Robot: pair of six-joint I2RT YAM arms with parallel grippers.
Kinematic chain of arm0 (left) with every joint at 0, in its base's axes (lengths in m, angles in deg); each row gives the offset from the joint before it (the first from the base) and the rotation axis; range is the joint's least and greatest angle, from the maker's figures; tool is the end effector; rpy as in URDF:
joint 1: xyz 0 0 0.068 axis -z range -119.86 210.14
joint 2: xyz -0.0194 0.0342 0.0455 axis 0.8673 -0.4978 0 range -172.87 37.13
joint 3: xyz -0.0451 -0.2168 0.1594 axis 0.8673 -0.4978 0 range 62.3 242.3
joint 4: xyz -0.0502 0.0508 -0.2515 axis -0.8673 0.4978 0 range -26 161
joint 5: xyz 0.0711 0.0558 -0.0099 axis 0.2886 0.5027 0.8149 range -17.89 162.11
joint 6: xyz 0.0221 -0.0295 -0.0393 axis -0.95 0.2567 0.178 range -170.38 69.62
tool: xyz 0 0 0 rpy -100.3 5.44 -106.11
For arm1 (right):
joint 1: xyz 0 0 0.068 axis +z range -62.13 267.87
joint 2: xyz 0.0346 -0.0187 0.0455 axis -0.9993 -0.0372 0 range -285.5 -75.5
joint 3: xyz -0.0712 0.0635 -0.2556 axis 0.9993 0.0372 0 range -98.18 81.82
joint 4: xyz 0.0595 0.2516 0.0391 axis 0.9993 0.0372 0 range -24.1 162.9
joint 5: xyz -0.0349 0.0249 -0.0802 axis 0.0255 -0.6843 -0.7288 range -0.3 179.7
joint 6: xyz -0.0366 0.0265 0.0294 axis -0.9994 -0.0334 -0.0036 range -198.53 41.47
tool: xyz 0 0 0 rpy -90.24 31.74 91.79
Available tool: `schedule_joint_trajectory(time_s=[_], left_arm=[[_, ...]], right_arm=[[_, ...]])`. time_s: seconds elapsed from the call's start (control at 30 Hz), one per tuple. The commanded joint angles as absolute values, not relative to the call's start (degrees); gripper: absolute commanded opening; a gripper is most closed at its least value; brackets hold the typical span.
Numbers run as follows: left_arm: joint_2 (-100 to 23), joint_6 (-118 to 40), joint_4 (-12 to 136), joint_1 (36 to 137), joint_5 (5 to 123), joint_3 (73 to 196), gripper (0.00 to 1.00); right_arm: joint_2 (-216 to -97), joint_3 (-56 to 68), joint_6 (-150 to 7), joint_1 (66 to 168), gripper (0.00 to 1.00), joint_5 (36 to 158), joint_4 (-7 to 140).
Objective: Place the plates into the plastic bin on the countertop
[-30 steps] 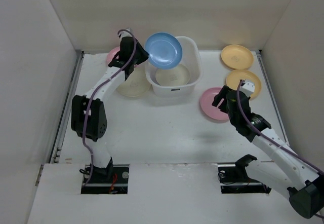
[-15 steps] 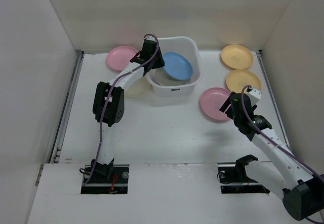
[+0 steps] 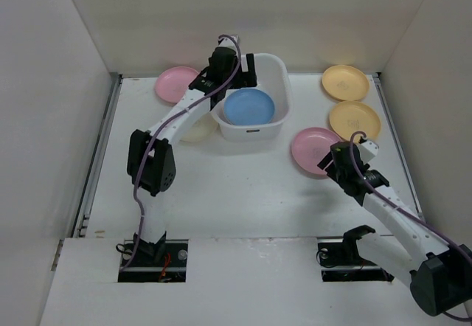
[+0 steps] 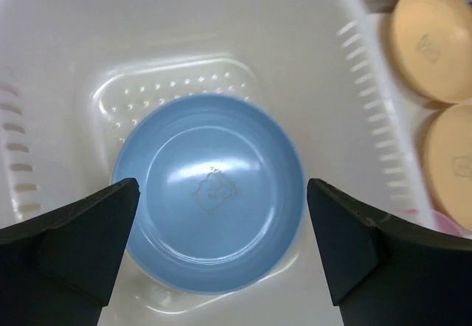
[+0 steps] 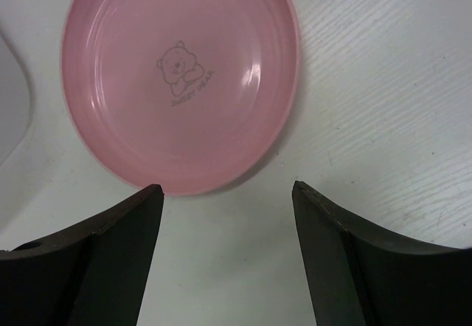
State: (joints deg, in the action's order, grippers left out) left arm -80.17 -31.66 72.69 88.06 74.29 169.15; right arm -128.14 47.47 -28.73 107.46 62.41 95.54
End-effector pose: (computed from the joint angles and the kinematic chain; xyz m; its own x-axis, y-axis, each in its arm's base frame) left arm 0.4393 -0.2313 0.3268 -0.4142 -0.1434 -0.8988 0.3202 0.9015 -0.2913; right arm 0.1770 0.0456 0.2251 -0.4580 0.5574 -0.6925 0.5286 0.7971 0.2919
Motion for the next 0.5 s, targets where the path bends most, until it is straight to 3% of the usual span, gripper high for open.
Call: schedule_joint_trajectory(time_s=[0.0, 0.47], left_arm=[[-67.31, -35.79, 69.46, 90.50, 78.08, 167.96, 1.00], [-41.02, -32.11, 61.64, 92.45, 83.62, 136.76, 1.00]], right_arm=[[-127.97, 48.68, -22.73, 106.11, 0.76, 62.28, 94.99], [-139.03, 52.55, -23.16, 90.47, 0.74, 74.40, 80.23]])
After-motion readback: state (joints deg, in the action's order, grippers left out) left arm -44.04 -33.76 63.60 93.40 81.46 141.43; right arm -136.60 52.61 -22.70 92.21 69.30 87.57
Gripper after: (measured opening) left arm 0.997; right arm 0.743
